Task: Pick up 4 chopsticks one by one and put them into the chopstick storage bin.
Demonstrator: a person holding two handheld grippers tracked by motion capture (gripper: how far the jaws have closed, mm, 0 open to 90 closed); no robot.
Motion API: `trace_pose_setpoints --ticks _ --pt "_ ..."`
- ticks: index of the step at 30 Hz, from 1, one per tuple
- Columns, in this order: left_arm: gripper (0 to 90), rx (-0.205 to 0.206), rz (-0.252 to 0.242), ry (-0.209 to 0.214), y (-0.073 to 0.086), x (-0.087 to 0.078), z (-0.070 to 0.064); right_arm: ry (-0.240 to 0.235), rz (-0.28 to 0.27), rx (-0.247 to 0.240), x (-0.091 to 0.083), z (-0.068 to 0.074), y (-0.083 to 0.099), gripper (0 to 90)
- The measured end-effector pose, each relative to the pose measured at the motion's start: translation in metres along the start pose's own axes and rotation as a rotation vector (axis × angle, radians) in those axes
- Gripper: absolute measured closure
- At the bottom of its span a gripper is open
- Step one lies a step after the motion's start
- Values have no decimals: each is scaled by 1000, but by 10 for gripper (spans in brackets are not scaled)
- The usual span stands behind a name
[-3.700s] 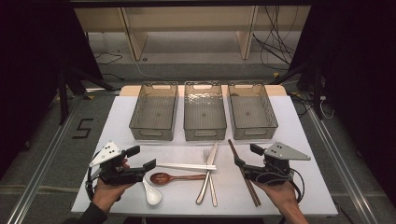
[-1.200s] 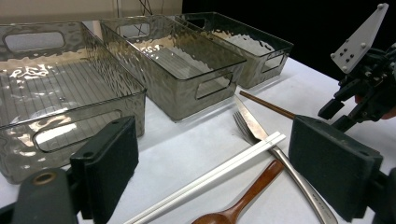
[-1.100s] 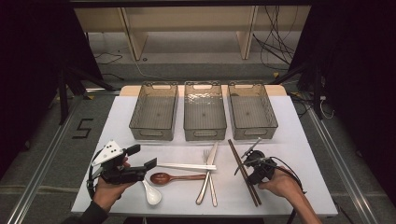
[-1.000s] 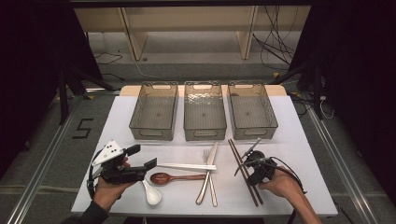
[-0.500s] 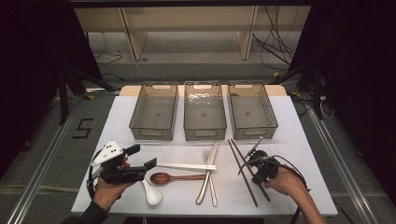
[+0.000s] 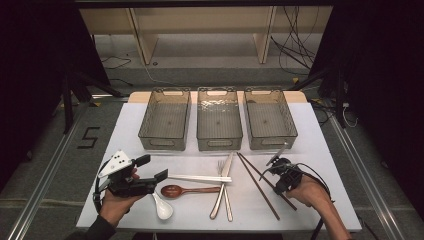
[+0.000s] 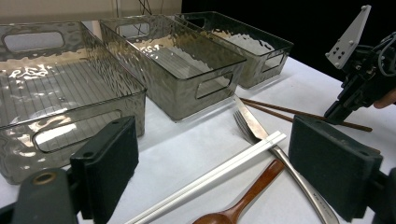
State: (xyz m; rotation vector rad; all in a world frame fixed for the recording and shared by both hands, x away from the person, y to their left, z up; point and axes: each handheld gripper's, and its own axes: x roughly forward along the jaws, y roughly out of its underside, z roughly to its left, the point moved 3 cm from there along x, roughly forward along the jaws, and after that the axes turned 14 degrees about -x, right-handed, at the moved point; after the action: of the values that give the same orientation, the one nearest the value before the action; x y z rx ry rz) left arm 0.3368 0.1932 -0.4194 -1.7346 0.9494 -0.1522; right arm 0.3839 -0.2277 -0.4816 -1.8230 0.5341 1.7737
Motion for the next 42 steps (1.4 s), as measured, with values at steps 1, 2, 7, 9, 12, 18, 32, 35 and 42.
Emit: trace_pose_setpoints --ticks 1,2,7,9,12,18,32,35,42 --pt "154 0 0 0 0 0 0 0 0 0 0 0 0 847" --pt "154 0 -1 0 0 0 0 -1 0 1 0 0 0 848" --pt "154 0 0 0 0 0 0 36 12 -14 -2 -2 2 850" --pt "154 0 -1 1 0 0 0 39 2 -11 -4 -4 5 851" --pt "154 -1 -1 0 0 0 0 46 -37 -13 -13 -3 8 851" --pt "154 0 0 -4 -1 0 1 34 -113 -38 -27 3 9 851" --pt "154 -28 -1 15 -2 2 0 52 -415 -78 -54 18 -8 850" --pt "154 -33 2 21 -2 6 -3 72 -457 -85 -56 24 -16 850" --pt "154 -46 17 52 -7 21 -13 83 -553 -110 -59 39 -37 850"
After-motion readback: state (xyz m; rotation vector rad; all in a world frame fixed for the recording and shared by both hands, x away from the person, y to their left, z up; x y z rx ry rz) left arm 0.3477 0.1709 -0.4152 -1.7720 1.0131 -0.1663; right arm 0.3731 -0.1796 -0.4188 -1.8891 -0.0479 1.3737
